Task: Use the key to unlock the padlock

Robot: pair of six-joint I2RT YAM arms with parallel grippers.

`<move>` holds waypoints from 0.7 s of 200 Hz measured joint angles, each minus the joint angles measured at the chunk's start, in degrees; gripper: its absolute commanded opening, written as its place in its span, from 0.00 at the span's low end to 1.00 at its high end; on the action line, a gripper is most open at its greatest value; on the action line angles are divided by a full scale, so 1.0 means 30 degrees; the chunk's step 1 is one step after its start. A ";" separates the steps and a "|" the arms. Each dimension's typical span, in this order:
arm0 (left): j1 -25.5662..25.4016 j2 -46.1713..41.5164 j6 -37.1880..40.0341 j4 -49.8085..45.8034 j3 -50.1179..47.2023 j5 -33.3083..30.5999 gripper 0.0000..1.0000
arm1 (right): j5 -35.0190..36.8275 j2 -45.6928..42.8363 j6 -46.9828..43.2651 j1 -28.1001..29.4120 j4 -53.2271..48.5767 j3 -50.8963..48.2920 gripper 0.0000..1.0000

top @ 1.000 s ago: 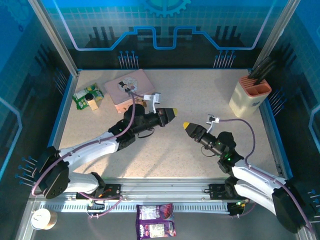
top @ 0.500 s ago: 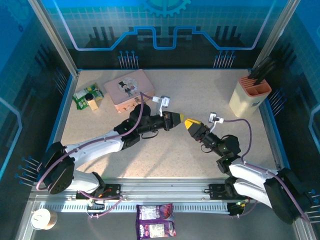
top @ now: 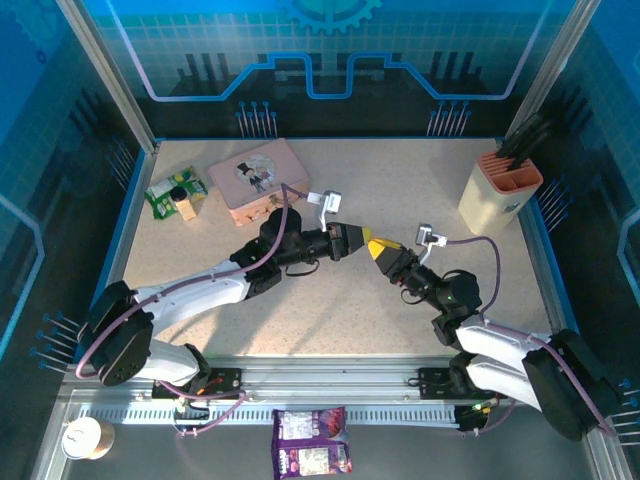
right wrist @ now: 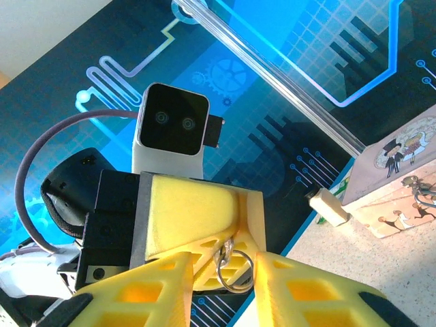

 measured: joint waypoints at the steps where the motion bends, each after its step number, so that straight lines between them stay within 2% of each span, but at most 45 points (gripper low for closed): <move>1: 0.0000 0.0015 -0.0051 0.0029 0.0000 0.0007 0.10 | -0.0007 0.0000 -0.0007 0.0000 0.0000 0.0000 0.30; 74: -0.0153 0.0466 -0.0488 0.0699 0.0000 0.0153 0.10 | -0.0197 0.0007 -0.0007 0.0000 -0.0015 0.0051 0.20; 140: -0.0248 0.0459 -0.0401 0.0816 -0.0007 0.0117 0.16 | -0.0168 -0.0211 -0.0058 0.0000 -0.0583 0.0066 0.01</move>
